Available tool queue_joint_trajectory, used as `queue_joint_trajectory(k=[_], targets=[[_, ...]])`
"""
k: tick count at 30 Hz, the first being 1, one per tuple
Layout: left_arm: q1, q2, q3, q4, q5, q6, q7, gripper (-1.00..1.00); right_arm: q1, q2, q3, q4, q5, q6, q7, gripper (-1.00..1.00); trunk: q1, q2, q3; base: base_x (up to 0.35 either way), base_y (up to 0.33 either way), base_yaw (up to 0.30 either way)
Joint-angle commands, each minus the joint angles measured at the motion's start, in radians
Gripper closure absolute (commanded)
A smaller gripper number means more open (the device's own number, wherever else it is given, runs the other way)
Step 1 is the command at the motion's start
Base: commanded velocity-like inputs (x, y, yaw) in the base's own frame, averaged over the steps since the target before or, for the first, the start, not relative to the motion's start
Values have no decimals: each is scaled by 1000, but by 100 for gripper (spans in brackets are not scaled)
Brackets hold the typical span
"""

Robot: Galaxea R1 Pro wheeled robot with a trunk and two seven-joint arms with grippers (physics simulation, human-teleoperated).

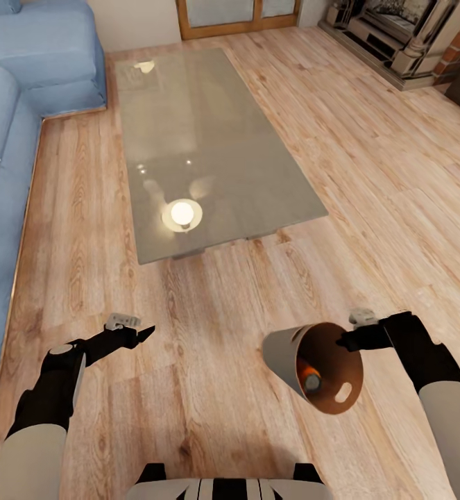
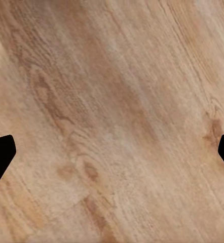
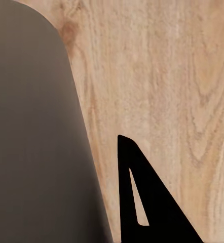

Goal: Put the three can of soda from the living room inside the tash can in the kitchen.

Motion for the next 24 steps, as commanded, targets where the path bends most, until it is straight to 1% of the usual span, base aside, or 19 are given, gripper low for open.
queue_joint_trajectory(k=[1, 5, 11, 14, 15, 17, 18, 19, 20, 21, 22, 23, 24], targets=[[0, 0, 0, 0, 0, 0, 1, -100, 5, -1, -9, -4, -10, -11, 14, 100, -4, 7, 3, 0, 0, 0], [0, -1, 0, 0, -1, 1, 4, -100, 12, -3, -23, -33, -8, -28, 38, 100, -19, 35, 16, 0, 0, 0], [0, -1, -5, 0, -1, 3, 4, -100, 21, -5, -27, -52, -5, -31, 40, 100, -42, 77, 35, 0, 0, 0], [0, -1, -16, 0, -1, 6, 5, -100, 23, -15, -30, -54, -5, -28, 39, 100, -54, 98, 44, 0, 0, 0], [0, -3, -23, -1, -1, 8, 6, -100, 23, -20, -49, -55, -8, -19, 40, 100, -58, 105, 47, 0, 0, 0], [0, -4, -28, -1, -1, 10, 6, -100, 24, -22, -65, -54, -7, -1, 39, 100, -65, 119, 53, 0, 0, 0], [0, -5, -31, -1, -1, 11, 6, -100, 23, -24, -73, -51, -3, 29, 34, 100, -69, 126, 57, 0, 0, 0], [0, -6, -33, -2, -1, 12, 6, -100, 22, -25, -78, -49, 7, 70, 21, 100, -73, 133, 60, 0, 0, 0], [0, -6, -37, -3, -1, 13, 6, -100, 17, -24, -80, -47, 57, 176, -19, 100, -77, 140, 63, 0, 0, 0], [0, -7, -40, -3, -1, 13, 6, -100, 11, -21, -80, -46, 96, 219, -33, 100, -81, 147, 66, 0, 0, 0], [0, -9, -44, -2, -1, 14, 6, -100, -1, -18, -80, -46, 140, 246, -41, 100, -84, 154, 69, 0, 0, 0], [1, -14, -49, -4, -1, 14, 7, -100, -26, -14, -80, -41, 181, 252, -46, 100, -88, 161, 72, 0, 0, 0], [1, -17, -52, -5, -1, 14, 7, -100, -39, -12, -80, -36, 198, 252, -48, 100, -92, 168, 75, 0, 0, 0]])
